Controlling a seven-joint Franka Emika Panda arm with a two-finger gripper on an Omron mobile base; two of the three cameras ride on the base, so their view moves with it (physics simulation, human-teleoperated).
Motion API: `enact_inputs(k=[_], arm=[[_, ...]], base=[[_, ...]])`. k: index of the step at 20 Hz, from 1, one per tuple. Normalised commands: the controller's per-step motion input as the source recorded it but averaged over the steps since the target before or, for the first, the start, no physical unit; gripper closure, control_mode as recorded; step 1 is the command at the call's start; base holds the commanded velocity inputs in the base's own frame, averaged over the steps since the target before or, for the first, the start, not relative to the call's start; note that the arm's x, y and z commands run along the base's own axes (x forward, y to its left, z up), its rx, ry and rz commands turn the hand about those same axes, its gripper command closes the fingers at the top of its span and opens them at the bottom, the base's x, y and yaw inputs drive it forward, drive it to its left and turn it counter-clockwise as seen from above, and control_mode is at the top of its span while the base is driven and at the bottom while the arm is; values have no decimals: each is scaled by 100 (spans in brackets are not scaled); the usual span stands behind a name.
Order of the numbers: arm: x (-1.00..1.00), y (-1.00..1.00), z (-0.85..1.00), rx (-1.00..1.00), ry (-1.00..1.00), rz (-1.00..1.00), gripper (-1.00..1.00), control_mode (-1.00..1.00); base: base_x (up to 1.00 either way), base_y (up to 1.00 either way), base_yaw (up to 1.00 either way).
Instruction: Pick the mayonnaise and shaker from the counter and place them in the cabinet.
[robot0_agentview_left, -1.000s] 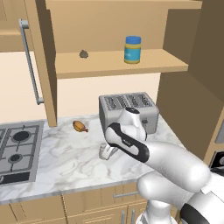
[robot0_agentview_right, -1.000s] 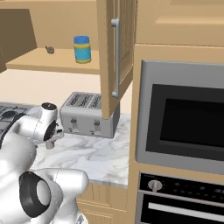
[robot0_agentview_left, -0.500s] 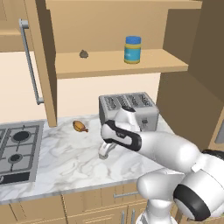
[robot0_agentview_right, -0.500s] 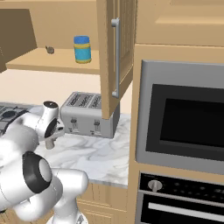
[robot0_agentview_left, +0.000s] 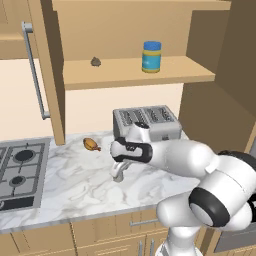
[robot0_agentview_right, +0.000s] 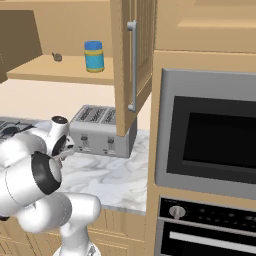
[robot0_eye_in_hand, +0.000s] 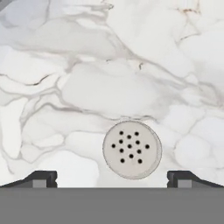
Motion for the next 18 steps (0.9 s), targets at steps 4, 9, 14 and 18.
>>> enact_inputs(k=[4,9,14,18], arm=[[25,8,-16,0,1,0,-100,-100],[21,9,-17,0,1,0,-100,-100],[23,10,-15,0,1,0,100,-100],[6,3,-13,0,0,0,100,-100]], base=[[0,0,0],[0,0,0],[0,0,0],[0,0,0]])
